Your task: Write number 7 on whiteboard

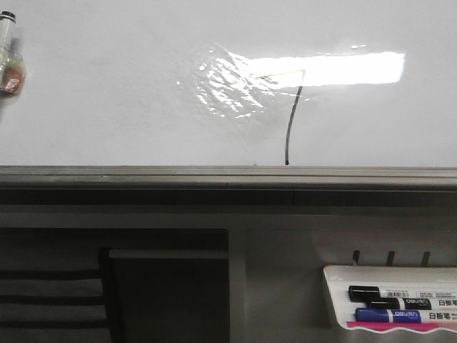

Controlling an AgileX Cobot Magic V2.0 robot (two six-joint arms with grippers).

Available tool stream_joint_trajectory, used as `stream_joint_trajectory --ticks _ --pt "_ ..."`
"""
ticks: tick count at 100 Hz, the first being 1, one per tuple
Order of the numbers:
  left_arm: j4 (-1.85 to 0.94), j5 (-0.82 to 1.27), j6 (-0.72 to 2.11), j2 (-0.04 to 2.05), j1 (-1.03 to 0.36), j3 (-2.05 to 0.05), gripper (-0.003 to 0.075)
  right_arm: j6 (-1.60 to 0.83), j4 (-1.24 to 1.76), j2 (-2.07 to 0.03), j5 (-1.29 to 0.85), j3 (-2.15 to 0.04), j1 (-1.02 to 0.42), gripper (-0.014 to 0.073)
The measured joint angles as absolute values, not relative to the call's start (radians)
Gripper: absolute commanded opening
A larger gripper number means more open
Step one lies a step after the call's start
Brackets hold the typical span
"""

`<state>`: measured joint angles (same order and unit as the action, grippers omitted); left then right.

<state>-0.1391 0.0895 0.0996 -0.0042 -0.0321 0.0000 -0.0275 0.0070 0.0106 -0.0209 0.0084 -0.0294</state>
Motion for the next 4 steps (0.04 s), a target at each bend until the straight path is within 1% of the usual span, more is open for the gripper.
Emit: stream_joint_trajectory --ticks 4 --pt "-0.139 0.089 0.100 -0.004 -0.032 0.000 -0.0020 -0.027 0.007 0.011 -0.021 0.008 -0.029 -0.0071"
